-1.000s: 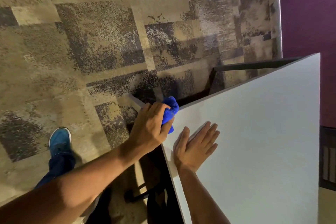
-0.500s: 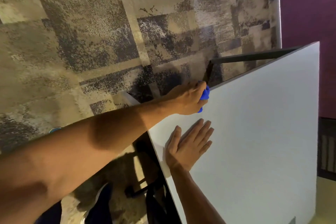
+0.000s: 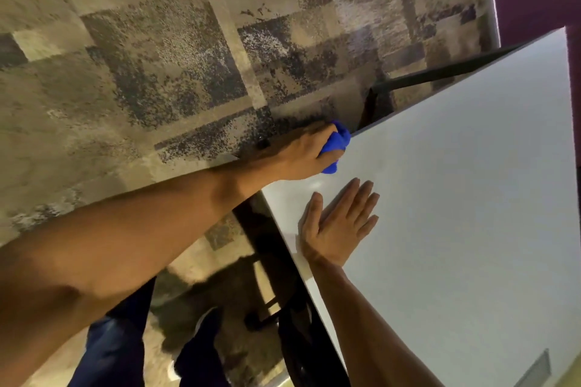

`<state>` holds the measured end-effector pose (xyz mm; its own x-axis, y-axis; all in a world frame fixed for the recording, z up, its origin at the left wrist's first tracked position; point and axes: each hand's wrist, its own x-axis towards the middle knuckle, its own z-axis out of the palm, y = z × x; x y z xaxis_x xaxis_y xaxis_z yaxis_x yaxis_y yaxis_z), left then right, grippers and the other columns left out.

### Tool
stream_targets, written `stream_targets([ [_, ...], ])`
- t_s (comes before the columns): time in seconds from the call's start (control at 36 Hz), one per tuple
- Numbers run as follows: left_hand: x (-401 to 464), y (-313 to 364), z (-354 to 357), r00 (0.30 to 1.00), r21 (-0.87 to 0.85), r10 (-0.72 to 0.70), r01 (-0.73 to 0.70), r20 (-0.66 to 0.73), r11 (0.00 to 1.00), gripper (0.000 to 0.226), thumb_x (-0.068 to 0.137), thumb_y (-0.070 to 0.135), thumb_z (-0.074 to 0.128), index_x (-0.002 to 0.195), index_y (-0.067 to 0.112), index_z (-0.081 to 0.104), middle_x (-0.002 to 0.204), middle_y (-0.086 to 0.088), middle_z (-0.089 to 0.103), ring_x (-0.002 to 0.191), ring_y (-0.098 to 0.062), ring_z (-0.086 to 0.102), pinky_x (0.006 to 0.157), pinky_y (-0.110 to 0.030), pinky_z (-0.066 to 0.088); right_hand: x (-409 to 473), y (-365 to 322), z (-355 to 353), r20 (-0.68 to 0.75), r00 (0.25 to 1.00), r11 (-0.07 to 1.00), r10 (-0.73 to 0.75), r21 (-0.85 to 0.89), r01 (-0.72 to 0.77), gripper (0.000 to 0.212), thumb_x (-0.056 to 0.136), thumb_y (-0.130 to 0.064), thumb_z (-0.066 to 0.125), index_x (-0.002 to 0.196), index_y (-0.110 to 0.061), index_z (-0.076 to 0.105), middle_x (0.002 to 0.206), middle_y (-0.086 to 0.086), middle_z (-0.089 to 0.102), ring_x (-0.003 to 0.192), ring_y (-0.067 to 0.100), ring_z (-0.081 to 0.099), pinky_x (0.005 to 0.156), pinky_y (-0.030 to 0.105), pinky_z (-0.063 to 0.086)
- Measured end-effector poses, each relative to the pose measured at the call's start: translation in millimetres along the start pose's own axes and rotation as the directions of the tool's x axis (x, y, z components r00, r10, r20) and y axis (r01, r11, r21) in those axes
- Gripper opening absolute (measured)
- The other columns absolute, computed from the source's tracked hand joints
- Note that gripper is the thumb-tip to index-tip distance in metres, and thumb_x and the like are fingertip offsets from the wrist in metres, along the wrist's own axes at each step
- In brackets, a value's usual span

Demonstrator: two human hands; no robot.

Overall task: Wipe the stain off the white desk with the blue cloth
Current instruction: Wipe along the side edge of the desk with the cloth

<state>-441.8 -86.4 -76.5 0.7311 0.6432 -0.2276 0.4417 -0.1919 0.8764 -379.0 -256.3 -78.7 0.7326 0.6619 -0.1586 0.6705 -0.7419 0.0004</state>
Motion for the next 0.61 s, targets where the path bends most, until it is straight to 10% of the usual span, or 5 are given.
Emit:
stream_targets([
  [0.14,-47,-19,-8,0.997,-0.055,-0.004,0.000,-0.071,0.999,0.024,0.098,0.032,0.051,0.109,0.011,0.056,0.095,-0.002,0.063,0.076,-0.016,0.055,0.067,-0.017,0.032,0,7,6,-0.010,0.999,0.998,-0.036,0.049,0.037,0.078,0.096,-0.067,0.015,0.159,-0.024,0.002,0.167,-0.001,-0.006,0.153,0.021,-0.012,0.122,0.054,0.000],
  [0.36,-94,-14,9,0.933,-0.072,-0.121,0.102,-0.339,0.992,0.024,0.097,0.026,0.052,0.102,0.003,0.054,0.101,-0.016,0.059,0.087,-0.030,0.058,0.073,-0.036,0.045,-2,18,9,-0.054,0.993,0.978,-0.100,0.178,0.108,0.063,0.100,-0.044,0.015,0.159,-0.022,0.013,0.167,0.006,0.006,0.153,0.028,-0.002,0.122,0.055,0.000],
  [0.61,-114,23,52,0.578,-0.386,-0.473,0.276,-0.665,0.880,0.025,0.099,0.013,0.051,0.111,-0.008,0.054,0.111,-0.026,0.056,0.106,-0.042,0.053,0.099,-0.047,0.039,-1,17,9,-0.043,0.996,0.980,-0.082,0.179,0.088,0.060,0.102,-0.044,0.020,0.158,-0.022,0.015,0.167,0.005,0.005,0.153,0.029,-0.002,0.121,0.057,0.001],
])
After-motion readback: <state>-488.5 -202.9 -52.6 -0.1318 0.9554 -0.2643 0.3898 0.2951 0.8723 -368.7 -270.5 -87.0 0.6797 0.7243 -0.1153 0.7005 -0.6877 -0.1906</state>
